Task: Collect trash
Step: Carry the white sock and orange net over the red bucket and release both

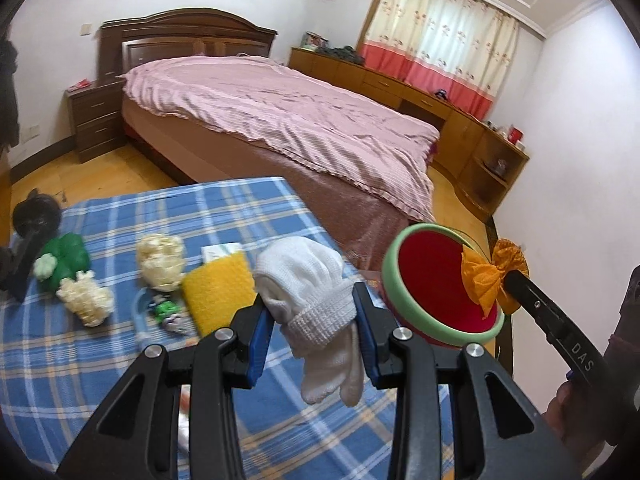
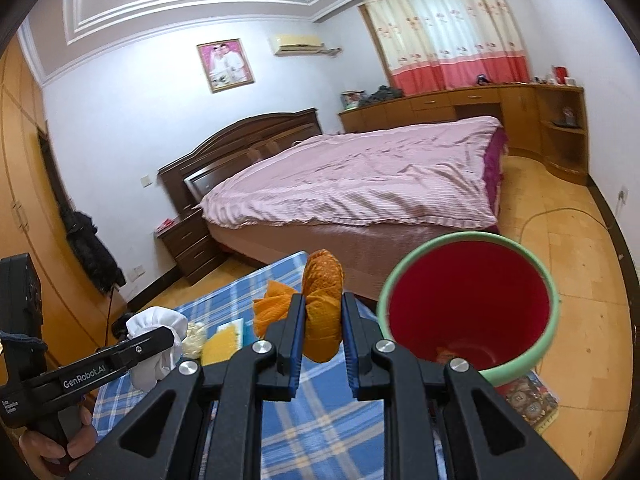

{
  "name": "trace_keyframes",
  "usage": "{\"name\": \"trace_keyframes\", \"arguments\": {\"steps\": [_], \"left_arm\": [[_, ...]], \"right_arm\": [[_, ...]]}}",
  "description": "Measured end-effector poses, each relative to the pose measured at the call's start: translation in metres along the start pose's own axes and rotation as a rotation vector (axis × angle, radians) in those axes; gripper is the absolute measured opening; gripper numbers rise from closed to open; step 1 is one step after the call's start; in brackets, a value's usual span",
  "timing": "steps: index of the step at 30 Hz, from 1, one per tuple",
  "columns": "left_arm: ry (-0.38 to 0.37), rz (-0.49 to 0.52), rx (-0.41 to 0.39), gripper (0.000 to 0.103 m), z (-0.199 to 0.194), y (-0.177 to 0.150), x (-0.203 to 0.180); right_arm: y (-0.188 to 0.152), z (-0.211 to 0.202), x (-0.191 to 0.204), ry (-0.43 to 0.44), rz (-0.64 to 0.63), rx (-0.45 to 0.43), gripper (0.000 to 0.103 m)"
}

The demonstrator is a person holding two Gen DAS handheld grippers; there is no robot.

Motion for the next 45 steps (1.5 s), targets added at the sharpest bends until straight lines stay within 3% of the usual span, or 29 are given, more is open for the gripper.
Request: {"name": "trace_keyframes", "arguments": {"steps": [19,30,37,45], "left_arm": [[-0.106,0.181,0.153,0.039,0.107,0.0,-0.118],[-0.138,0.24,0.214,0.039,0.156,-0.002,-0.155],[-0.143,0.271,0.218,0.053,0.163,-0.004,-0.165],[-0.128,0.24,0.221,0.053,0.161,0.0,-0.157]], "right_arm": [[-0.008,0.02,-0.139,-0.147,0.206,0.034,0.02],[-0.015,0.045,-0.175,-0.19,0.253,0.09,0.021],[-0.015,0.053,-0.186,-0.199,0.277,0.106,0.025],[-0.015,0.055,-0.187,-0.197,0.291,0.109,0.042]]}}
Point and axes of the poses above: each gripper's, at about its wrist camera, not at the fingertips, and z roughly the way its jaws point, x to its left, y to its top, the point moved 8 cm from there along z, roughly the way its jaws point, and after that the axes turned 7 degrees about x, right-handed, at the moved point
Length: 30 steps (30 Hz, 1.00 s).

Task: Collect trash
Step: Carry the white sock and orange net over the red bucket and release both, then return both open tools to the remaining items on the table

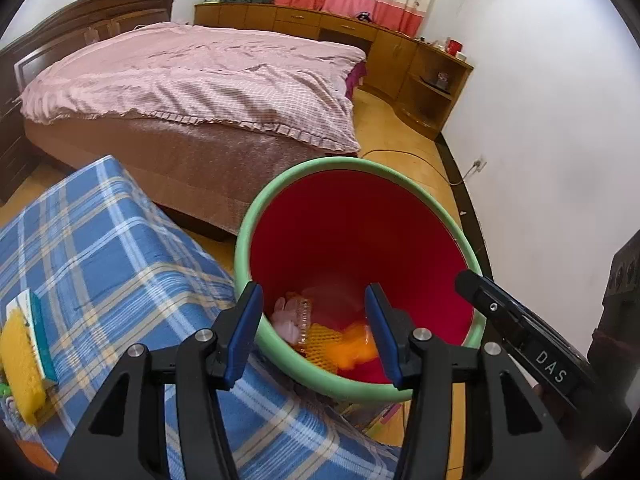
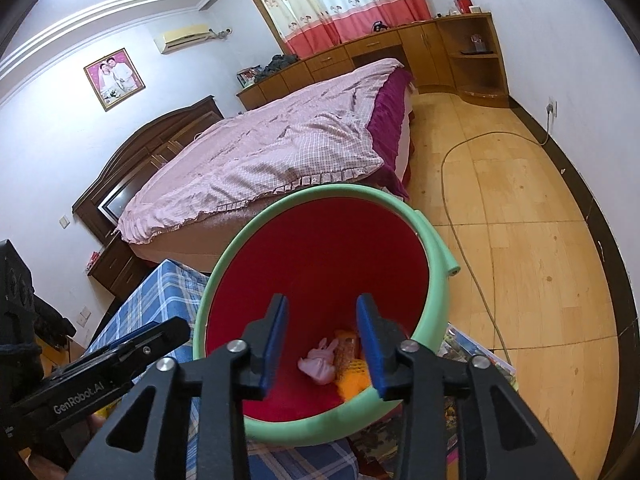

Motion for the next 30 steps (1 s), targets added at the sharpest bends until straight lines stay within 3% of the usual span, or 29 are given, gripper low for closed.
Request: {"name": "trace_keyframes", "arguments": {"steps": [9,24,30], "left_arm": [[0.012,-0.047,-0.025,0.053,-0.027,-0.008,0.014],[0.08,-0.137,-0.106,0.053,-0.096,-0.036,0.063],[0.128,-0.181,-0.147,0.053,-0.132,-0.052,0.09]], "right_arm": [[-0.002,-0.022,0.014,0.012,-0.007,-0.037,0.057],[-0.025,-0.058,0.074,0.079,-0.084,-0.06,0.066],[-0.037,-0.067,0.108,0.125,-0.129,-0.026,0.068]]}}
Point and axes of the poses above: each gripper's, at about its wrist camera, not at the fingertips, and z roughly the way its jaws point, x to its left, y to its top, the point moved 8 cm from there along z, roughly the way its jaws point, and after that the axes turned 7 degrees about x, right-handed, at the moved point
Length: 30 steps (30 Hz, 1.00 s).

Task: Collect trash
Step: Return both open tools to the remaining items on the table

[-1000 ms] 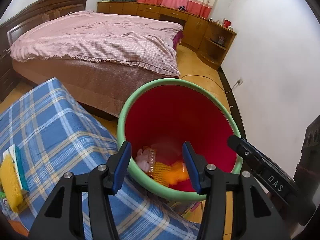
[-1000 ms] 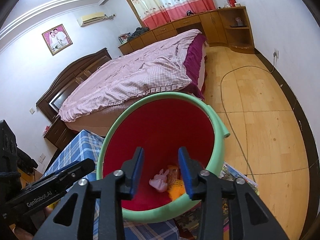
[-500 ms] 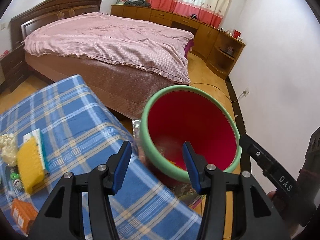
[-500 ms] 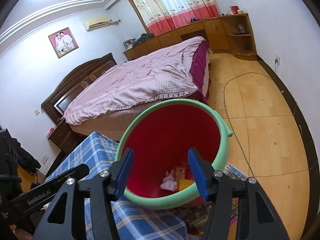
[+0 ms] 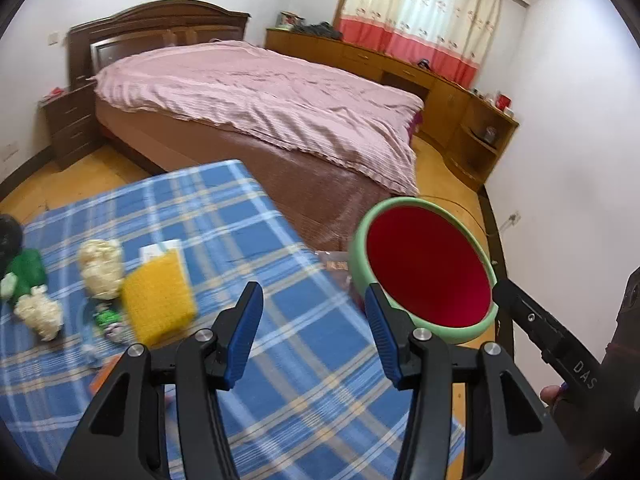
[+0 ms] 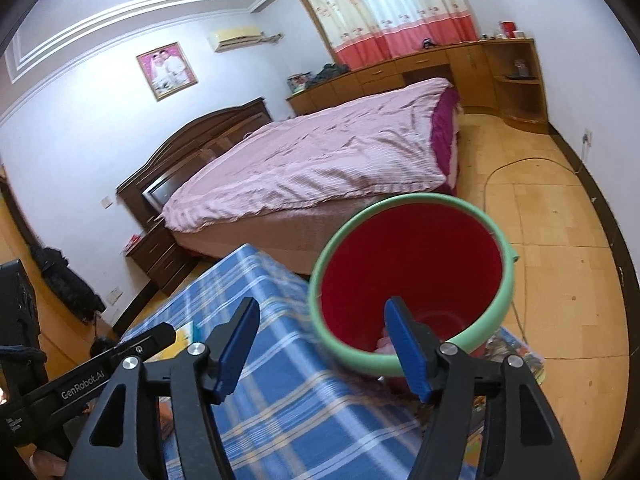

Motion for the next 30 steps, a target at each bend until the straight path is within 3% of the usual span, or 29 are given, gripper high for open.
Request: {"name": "trace_keyframes", "arguments": {"steps": [14,22,30], "left_arm": [[0.112,-0.12,-0.115,0.053,-0.081,-0.016,0.079],[0.243,-0.2,-0.15,0.053,-0.117,-0.023,0.146],[0.31,-0.297,-0.139,0.053,-0.123,-0.032,0.207]], "right_arm": [[-0.024,-0.005,0.096,0.117,-0.123,0.085,0.07],[-0.034,0.002,0.152,0.184,-0.201,0.134,0.072],[-0.046,0.018,0.205,0.221,-0.299,0.175,0.074]]}}
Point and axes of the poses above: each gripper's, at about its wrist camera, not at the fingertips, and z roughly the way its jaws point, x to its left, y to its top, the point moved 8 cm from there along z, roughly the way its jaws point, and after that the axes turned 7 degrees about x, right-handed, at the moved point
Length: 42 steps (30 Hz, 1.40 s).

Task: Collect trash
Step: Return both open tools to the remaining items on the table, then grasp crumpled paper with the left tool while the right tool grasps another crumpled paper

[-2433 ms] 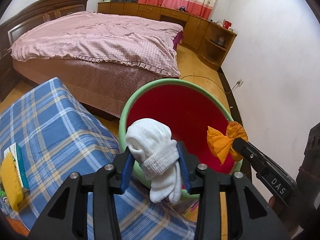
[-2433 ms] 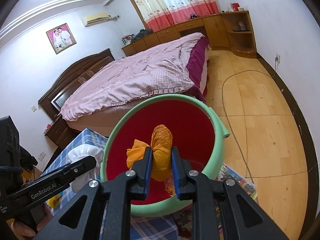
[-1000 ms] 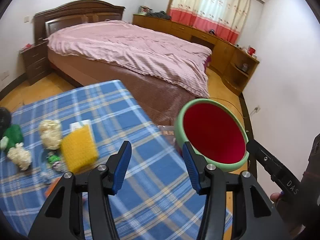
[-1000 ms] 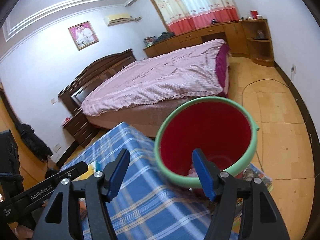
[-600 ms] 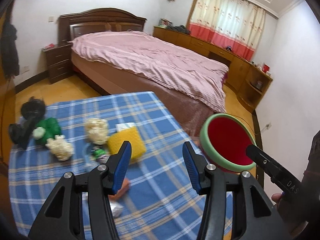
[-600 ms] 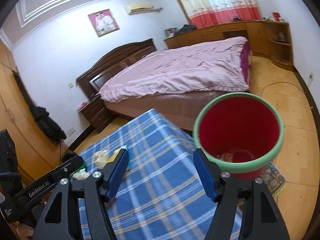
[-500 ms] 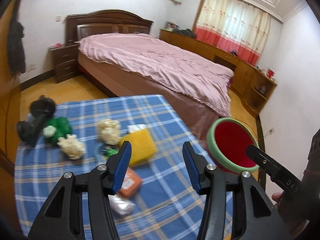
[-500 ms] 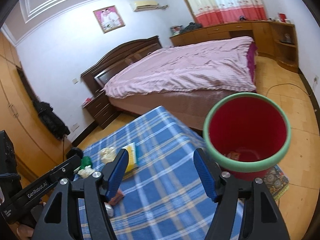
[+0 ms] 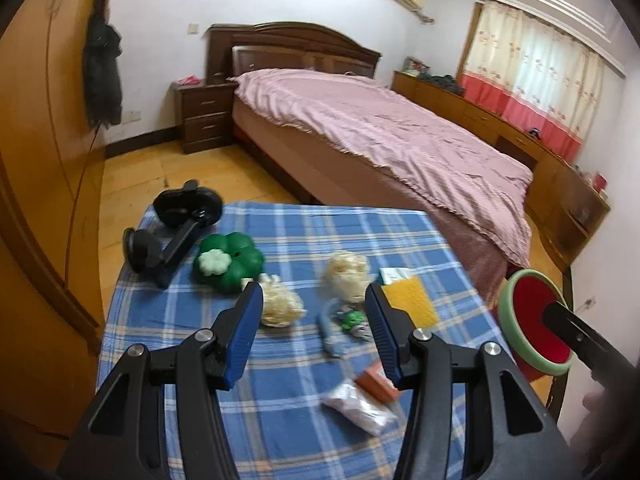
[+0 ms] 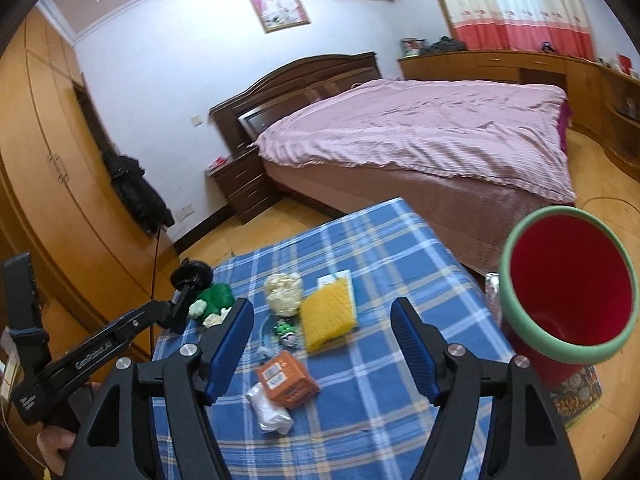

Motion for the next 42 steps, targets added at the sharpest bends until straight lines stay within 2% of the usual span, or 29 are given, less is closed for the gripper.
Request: {"name": "trace_keyframes", "arguments": {"steps": [7,12,18,23,27,31,36,38,40,42], "left_arm": [[0.019,-0.065,0.078,0.056,0.049,-0.004,0.029],[0.033,-0.086,0.144,0.056,0.09,-0.01,0.038],[0.049,-0.089,0.187,0.056,0.122,-0.015,0.043],[0.054,-0.106,0.203,0.056,0.139,-0.019,0.05],[0.032,-0.147,0.229,0.056,0.152,-0.024,0.055],[-0.001,-0.185,0.214,0.056,0.159,-0.024,0.061],[-0.031,-0.163,0.188,0.055,0.16,-0.026,0.056],[-0.066,-0.151,0.183,0.042,0.159,-0.029,0.052],[-0.098,-0.147,0.182,0.036,0.157,-0.03,0.048],[-0.089,-0.133,0.158,0.032,0.153,-0.029,0.049]], "right_arm": [[0.008,0.036,0.025,0.003,-0.071,0.042,0.074],[0.017,0.059,0.033,0.005,-0.097,0.053,0.074],[0.024,0.091,0.039,-0.004,-0.142,0.081,0.074],[0.024,0.124,0.047,-0.001,-0.183,0.118,0.074],[0.017,0.149,0.05,0.002,-0.199,0.157,0.074],[0.009,0.171,0.05,0.005,-0.193,0.202,0.073],[0.001,0.197,0.052,0.006,-0.193,0.256,0.061],[-0.002,0.206,0.053,0.002,-0.199,0.275,0.058],[-0.003,0.215,0.053,-0.003,-0.202,0.296,0.056],[-0.005,0.222,0.052,-0.012,-0.201,0.312,0.054]]}}
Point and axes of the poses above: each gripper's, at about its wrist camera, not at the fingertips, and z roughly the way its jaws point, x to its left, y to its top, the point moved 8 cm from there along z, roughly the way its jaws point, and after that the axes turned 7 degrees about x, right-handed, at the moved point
